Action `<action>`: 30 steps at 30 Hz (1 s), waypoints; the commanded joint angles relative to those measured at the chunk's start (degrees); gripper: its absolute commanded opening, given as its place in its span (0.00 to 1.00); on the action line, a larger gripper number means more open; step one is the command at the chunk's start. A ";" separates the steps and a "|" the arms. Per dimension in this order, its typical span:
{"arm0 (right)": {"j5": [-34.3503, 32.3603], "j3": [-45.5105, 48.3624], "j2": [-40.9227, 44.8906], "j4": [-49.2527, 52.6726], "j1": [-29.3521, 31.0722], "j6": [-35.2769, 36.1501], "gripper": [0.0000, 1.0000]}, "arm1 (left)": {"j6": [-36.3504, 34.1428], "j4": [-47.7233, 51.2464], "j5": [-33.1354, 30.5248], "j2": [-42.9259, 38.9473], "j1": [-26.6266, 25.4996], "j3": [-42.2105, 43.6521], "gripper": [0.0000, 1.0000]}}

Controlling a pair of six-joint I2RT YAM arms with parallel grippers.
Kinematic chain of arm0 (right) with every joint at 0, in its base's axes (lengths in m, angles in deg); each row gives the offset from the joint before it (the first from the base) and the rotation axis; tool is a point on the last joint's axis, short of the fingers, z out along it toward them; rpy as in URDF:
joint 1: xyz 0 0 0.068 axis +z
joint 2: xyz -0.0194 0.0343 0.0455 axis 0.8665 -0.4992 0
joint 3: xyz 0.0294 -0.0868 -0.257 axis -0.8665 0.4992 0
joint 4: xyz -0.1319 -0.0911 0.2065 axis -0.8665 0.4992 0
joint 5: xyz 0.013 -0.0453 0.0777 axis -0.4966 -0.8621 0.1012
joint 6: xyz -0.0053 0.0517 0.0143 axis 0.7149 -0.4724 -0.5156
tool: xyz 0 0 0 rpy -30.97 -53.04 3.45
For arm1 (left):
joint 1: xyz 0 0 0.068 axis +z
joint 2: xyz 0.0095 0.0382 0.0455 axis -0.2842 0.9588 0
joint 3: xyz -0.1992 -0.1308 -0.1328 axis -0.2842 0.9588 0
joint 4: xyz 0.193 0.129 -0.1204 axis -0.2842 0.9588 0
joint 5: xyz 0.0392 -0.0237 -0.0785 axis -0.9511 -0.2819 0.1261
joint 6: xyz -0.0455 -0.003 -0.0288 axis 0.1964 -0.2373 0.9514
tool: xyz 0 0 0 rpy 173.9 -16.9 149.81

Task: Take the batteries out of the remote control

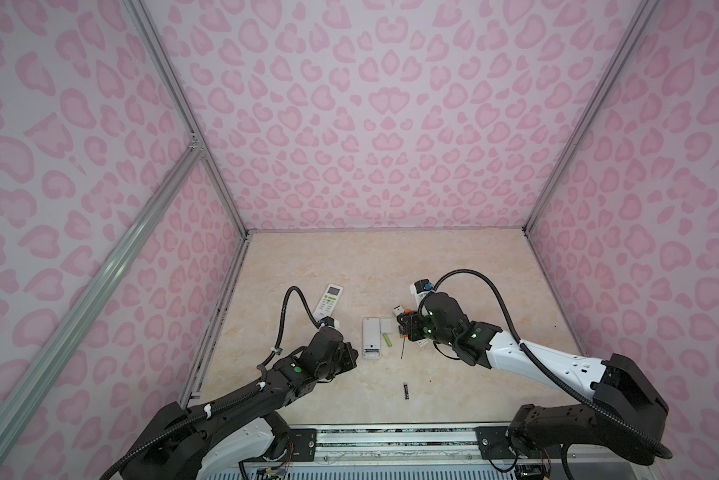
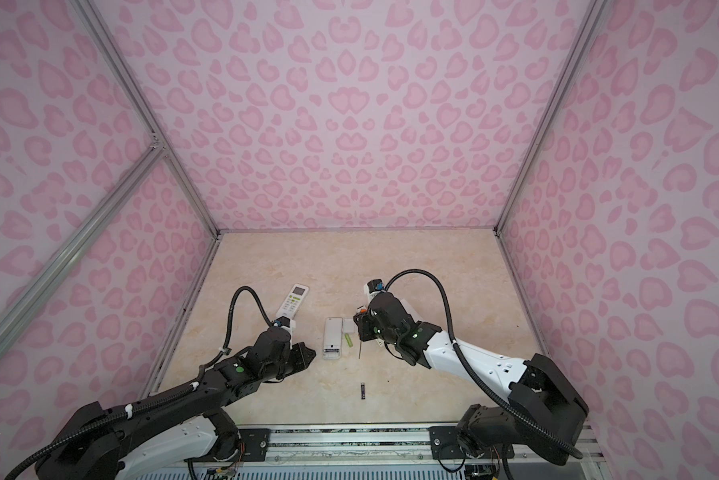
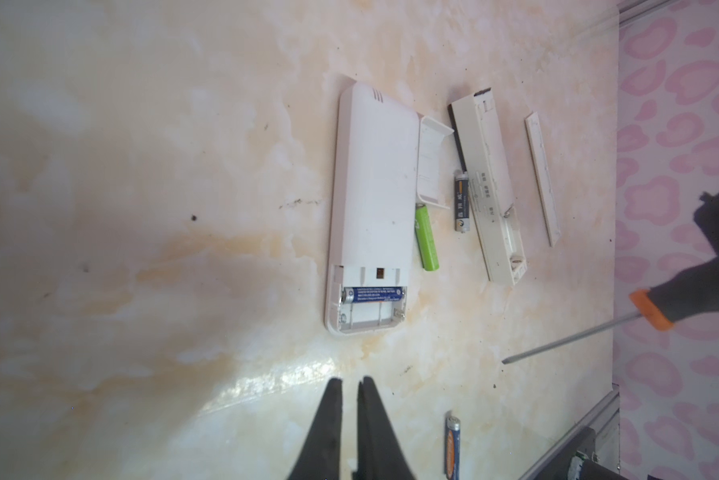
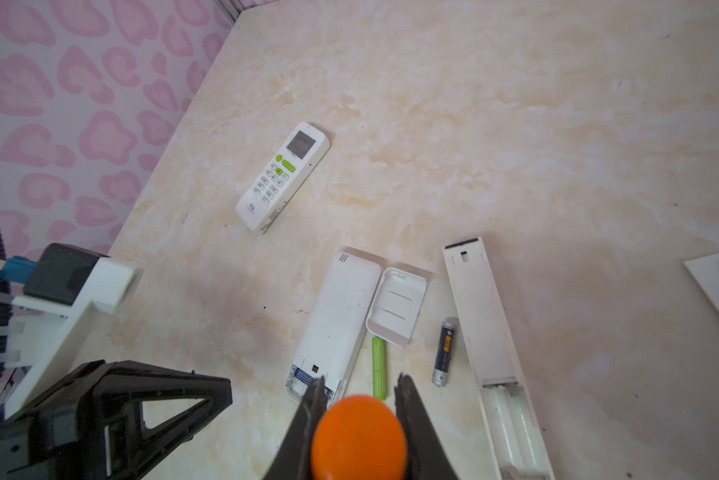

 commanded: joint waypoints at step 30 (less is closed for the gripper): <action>7.24 -7.93 -18.94 -25.64 7.22 21.67 0.00 | 5.64 -17.85 13.14 8.27 -0.02 3.93 0.12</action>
